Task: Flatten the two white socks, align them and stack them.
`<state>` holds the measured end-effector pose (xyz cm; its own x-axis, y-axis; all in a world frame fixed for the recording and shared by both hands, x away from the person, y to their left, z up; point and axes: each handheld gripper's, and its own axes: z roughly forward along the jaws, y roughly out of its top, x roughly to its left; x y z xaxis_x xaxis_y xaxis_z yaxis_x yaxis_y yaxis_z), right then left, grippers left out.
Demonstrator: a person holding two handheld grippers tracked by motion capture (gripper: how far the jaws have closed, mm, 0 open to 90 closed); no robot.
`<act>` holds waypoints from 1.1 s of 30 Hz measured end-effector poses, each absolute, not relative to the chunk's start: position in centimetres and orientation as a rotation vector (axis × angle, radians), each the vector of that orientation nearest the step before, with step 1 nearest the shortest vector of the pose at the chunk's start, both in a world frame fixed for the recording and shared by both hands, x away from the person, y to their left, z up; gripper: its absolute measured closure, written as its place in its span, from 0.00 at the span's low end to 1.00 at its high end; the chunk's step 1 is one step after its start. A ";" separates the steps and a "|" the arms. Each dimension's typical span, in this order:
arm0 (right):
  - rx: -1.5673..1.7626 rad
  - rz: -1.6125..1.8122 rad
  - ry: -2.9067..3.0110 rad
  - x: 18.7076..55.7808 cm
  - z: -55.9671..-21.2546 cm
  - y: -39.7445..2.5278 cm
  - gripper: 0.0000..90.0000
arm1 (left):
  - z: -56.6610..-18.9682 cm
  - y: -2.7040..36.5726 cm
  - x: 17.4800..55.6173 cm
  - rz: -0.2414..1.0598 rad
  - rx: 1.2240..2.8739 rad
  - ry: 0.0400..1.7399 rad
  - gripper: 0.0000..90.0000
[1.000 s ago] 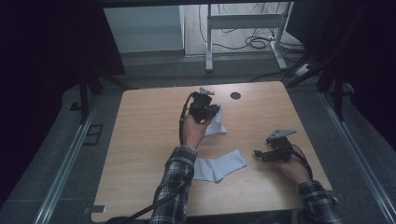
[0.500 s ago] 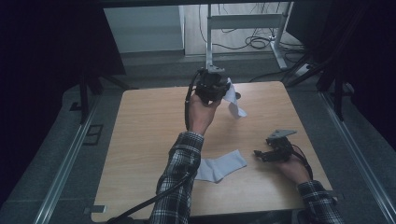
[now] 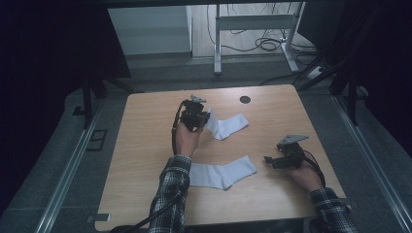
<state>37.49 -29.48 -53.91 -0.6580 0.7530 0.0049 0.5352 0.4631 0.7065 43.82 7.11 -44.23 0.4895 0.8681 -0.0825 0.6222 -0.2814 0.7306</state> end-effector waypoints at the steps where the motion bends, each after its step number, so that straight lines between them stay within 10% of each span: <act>1: 1.097 0.999 2.408 37.5 -53.9 -29.5 0.21 | -44.9 7.8 43.7 0.435 2.012 1.244 0.94; 16: 1.111 0.988 2.402 37.5 -53.9 -29.4 0.21 | -51.8 13.8 40.0 0.441 2.075 1.338 0.90; 33: 1.081 0.977 2.445 37.6 -53.9 -29.0 0.13 | -54.4 15.9 38.7 0.474 2.025 1.262 0.61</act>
<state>37.62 -29.01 -53.89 -0.6743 0.7384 0.0054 0.5386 0.4868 0.6877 38.70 15.90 -54.38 0.4598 0.8864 -0.0527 0.6326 -0.2853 0.7200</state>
